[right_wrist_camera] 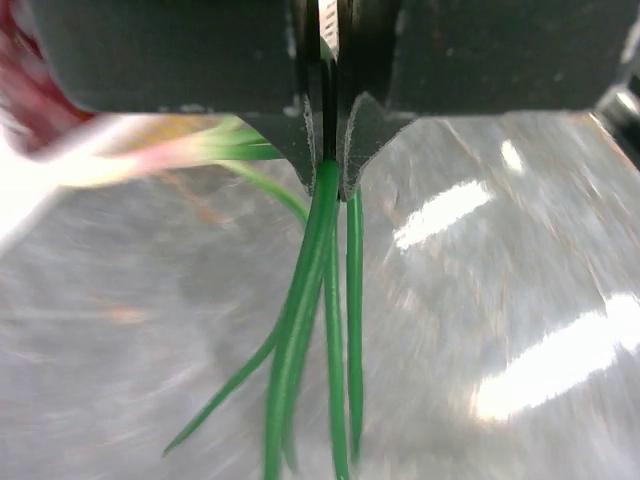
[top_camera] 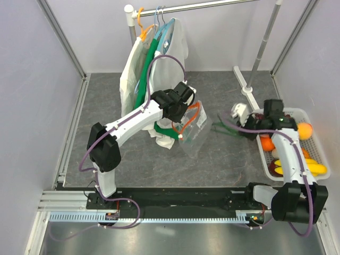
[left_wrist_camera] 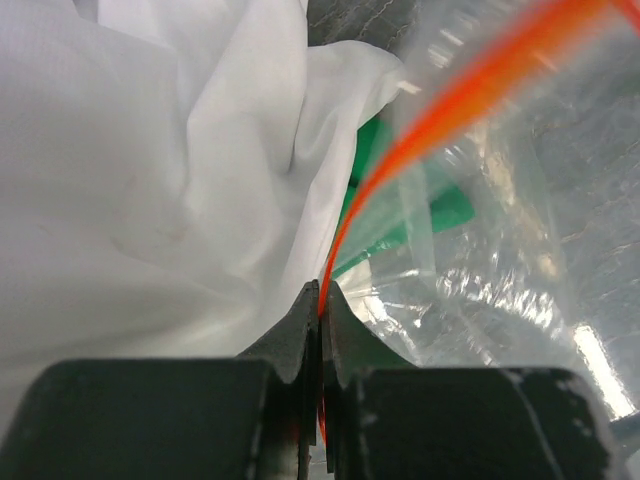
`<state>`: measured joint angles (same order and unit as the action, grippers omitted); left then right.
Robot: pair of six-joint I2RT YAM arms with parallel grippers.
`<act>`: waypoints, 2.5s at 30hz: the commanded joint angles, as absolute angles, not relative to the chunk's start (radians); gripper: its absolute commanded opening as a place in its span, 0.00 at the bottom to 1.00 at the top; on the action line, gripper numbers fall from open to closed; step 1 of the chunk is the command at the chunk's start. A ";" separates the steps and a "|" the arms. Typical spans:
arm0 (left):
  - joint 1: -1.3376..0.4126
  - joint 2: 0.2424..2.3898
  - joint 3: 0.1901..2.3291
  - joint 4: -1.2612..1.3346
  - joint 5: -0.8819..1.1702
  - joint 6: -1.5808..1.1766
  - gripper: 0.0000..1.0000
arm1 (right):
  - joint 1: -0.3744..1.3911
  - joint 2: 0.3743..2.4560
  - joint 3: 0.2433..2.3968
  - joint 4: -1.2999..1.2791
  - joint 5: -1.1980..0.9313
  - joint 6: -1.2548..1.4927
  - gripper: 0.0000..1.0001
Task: Place the food in the zip-top bag and seal the zipper
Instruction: Pick up the fake vegetable at the center of the board, then place the fake vegetable in the zipper food storage bag.
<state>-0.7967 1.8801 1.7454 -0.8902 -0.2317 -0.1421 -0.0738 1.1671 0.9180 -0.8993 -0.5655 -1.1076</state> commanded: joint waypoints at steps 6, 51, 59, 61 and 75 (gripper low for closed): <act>-0.787 1.862 1.787 -0.907 -0.210 -0.262 0.02 | -0.319 1.101 1.235 -0.956 -0.963 -0.285 0.00; -0.828 2.006 2.000 -0.934 0.092 -0.414 0.02 | 0.342 0.893 0.948 0.333 -0.249 1.118 0.00; -0.830 1.974 2.008 -0.937 0.051 -0.413 0.02 | 0.408 0.816 0.943 0.045 -0.164 1.066 0.00; -0.828 1.962 2.011 -0.940 0.060 -0.410 0.02 | 0.416 0.796 0.936 -0.044 -0.158 1.029 0.00; -0.859 1.924 2.032 -0.931 0.132 -0.400 0.02 | 0.428 0.772 0.862 -0.152 -0.074 0.706 0.00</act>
